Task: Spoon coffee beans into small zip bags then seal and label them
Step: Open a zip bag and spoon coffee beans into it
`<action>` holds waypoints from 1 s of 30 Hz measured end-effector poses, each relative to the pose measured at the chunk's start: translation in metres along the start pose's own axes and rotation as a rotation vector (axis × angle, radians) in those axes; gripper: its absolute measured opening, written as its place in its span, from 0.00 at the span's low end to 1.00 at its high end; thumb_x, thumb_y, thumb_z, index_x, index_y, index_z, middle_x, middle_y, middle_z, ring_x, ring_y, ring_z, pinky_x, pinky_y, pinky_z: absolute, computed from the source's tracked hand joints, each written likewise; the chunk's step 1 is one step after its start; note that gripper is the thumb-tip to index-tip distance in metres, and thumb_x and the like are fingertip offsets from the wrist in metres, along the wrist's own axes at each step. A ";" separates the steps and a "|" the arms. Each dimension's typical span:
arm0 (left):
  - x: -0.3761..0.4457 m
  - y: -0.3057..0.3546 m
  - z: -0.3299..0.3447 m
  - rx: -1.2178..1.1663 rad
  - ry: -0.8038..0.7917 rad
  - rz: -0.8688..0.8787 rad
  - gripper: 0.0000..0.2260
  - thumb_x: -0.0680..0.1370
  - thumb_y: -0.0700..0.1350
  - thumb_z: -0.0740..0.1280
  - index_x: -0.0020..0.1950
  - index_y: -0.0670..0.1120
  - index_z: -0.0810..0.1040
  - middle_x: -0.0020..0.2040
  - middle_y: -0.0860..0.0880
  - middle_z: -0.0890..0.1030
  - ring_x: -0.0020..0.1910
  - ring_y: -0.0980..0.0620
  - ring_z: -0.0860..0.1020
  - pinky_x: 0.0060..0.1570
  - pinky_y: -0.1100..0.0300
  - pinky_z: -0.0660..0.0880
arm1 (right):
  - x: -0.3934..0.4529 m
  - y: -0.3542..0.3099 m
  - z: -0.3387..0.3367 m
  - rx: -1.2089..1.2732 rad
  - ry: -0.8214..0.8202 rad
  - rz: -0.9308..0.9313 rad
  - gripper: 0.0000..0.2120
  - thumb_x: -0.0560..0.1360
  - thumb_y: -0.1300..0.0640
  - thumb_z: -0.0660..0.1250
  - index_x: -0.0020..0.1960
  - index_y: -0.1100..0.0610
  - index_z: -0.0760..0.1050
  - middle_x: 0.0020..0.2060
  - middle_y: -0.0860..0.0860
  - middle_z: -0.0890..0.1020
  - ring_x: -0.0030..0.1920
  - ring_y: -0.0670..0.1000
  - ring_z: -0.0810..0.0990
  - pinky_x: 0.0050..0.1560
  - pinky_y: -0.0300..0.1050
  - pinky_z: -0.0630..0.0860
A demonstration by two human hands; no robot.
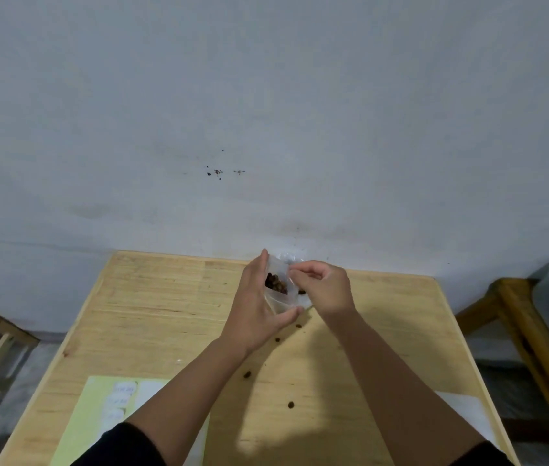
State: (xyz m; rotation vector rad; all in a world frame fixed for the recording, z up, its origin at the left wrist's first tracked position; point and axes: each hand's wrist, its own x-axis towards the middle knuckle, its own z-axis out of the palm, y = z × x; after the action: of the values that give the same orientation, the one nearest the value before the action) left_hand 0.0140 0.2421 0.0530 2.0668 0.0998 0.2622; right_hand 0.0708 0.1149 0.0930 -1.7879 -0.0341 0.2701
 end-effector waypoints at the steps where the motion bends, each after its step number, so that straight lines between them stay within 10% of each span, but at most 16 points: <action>1: -0.002 0.003 -0.004 -0.006 -0.001 -0.008 0.50 0.65 0.50 0.79 0.77 0.49 0.50 0.69 0.55 0.60 0.66 0.65 0.58 0.58 0.84 0.52 | 0.000 -0.004 0.000 -0.026 -0.012 -0.011 0.03 0.71 0.60 0.72 0.44 0.56 0.83 0.38 0.49 0.84 0.38 0.42 0.81 0.41 0.33 0.75; 8: -0.007 0.015 -0.037 -0.157 0.181 -0.099 0.21 0.72 0.46 0.73 0.63 0.54 0.75 0.53 0.58 0.78 0.53 0.62 0.76 0.51 0.77 0.69 | -0.008 -0.035 -0.007 -0.039 -0.154 -0.050 0.02 0.71 0.57 0.72 0.41 0.55 0.83 0.40 0.49 0.85 0.44 0.49 0.83 0.49 0.43 0.77; 13: -0.012 0.014 -0.044 -0.353 0.350 -0.241 0.04 0.76 0.47 0.69 0.49 0.55 0.79 0.42 0.55 0.80 0.46 0.53 0.78 0.52 0.53 0.77 | -0.028 -0.028 -0.011 0.265 -0.091 -0.136 0.10 0.74 0.60 0.68 0.54 0.53 0.78 0.51 0.51 0.84 0.52 0.47 0.82 0.54 0.40 0.78; 23: -0.017 0.028 -0.048 -0.472 0.241 -0.125 0.17 0.77 0.42 0.66 0.59 0.62 0.72 0.43 0.42 0.80 0.43 0.52 0.82 0.48 0.59 0.78 | -0.036 -0.035 -0.011 0.074 -0.115 -0.203 0.06 0.72 0.64 0.69 0.44 0.54 0.82 0.40 0.48 0.83 0.39 0.41 0.79 0.39 0.31 0.75; 30: -0.014 0.029 -0.053 -0.388 0.161 -0.102 0.08 0.74 0.42 0.71 0.43 0.57 0.82 0.41 0.38 0.82 0.41 0.47 0.81 0.48 0.54 0.77 | -0.035 -0.032 -0.009 0.040 -0.080 -0.207 0.07 0.70 0.65 0.71 0.40 0.53 0.83 0.40 0.49 0.84 0.41 0.46 0.80 0.43 0.35 0.76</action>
State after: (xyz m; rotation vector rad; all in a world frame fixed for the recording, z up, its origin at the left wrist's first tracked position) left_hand -0.0125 0.2703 0.1013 1.6490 0.2332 0.3548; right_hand 0.0421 0.1083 0.1319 -1.7176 -0.2678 0.1915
